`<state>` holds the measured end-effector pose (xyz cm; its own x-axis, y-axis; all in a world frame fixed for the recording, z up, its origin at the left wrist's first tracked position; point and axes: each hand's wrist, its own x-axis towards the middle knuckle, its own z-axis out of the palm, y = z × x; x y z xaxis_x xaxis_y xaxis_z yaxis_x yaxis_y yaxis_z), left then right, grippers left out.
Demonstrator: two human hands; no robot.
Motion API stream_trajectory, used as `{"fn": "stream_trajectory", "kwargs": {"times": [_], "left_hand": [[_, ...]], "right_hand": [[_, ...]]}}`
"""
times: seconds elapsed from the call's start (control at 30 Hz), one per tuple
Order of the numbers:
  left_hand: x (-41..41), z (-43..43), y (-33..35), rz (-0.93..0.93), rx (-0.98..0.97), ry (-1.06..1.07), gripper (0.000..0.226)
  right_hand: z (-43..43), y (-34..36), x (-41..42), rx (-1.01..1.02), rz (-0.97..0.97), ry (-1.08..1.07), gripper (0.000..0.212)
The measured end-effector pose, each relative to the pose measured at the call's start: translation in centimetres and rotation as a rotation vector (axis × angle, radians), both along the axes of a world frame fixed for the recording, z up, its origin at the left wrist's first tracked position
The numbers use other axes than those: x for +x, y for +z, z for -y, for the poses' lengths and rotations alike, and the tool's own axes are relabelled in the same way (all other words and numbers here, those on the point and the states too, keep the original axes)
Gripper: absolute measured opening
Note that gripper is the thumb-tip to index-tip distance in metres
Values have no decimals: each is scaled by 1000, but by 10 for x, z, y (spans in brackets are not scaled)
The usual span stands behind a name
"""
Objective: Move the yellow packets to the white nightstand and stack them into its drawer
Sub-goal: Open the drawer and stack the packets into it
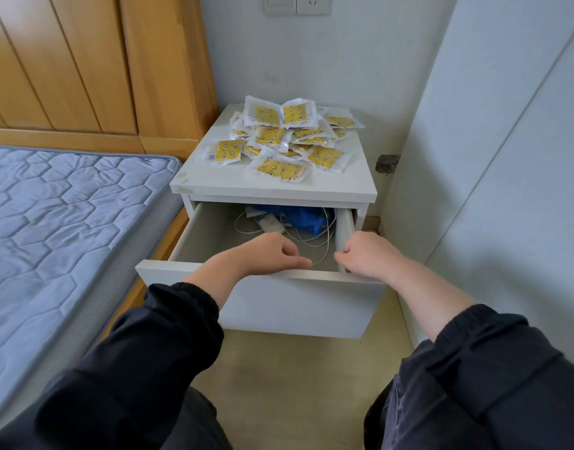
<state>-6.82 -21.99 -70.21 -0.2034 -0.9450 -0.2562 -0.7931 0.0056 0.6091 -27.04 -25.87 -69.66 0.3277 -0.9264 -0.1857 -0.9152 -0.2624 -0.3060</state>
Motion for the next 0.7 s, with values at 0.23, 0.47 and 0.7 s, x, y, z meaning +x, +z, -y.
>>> {"fn": "stream_trajectory", "kwargs": {"times": [0.23,0.47,0.7], "left_hand": [[-10,3,-4,10,-77,22,19],[-12,6,-3,234,-208,121,20],[64,-1,-10,632,-81,514,42]], "right_hand": [[-2,1,2,-75,-48,-76,18],[-7,-14,-1,-6,-71,-110,39],[-15,-10,5,-75,-141,-91,39]]}}
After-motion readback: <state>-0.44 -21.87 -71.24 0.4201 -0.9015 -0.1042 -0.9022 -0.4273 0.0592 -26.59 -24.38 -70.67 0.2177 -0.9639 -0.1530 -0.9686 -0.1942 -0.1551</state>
